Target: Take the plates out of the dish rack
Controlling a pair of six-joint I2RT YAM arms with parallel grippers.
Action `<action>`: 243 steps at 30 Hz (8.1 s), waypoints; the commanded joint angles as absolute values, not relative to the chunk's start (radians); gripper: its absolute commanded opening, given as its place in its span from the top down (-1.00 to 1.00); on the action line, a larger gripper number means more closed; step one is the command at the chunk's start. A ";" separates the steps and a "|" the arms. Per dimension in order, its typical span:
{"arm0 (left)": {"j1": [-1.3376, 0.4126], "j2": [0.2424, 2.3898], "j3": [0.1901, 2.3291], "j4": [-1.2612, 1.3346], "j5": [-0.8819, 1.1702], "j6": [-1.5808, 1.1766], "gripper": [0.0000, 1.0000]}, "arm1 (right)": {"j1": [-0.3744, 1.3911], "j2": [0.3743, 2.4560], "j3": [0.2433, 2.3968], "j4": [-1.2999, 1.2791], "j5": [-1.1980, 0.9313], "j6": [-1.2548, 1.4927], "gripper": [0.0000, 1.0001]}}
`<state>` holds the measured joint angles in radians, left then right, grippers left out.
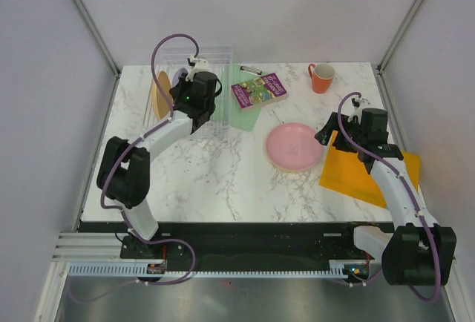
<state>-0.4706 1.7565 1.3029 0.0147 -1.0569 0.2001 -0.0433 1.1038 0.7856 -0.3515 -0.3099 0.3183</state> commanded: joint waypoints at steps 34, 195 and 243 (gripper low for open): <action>-0.627 1.189 1.220 -0.377 -0.221 -0.432 0.96 | 0.147 0.836 0.853 -0.232 -0.534 0.564 -0.78; -0.359 1.398 1.287 0.259 -1.077 0.385 0.96 | 0.052 1.192 0.811 -0.373 -0.176 0.316 -0.96; -0.377 1.525 1.173 0.643 -1.227 0.787 0.95 | 0.052 1.175 0.805 -0.377 -0.213 0.308 -0.96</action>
<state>-0.3706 1.6230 1.1175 0.4774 -1.1805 0.6636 0.0547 1.1995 0.7967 -0.3962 -0.1963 0.3176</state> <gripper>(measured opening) 0.043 0.982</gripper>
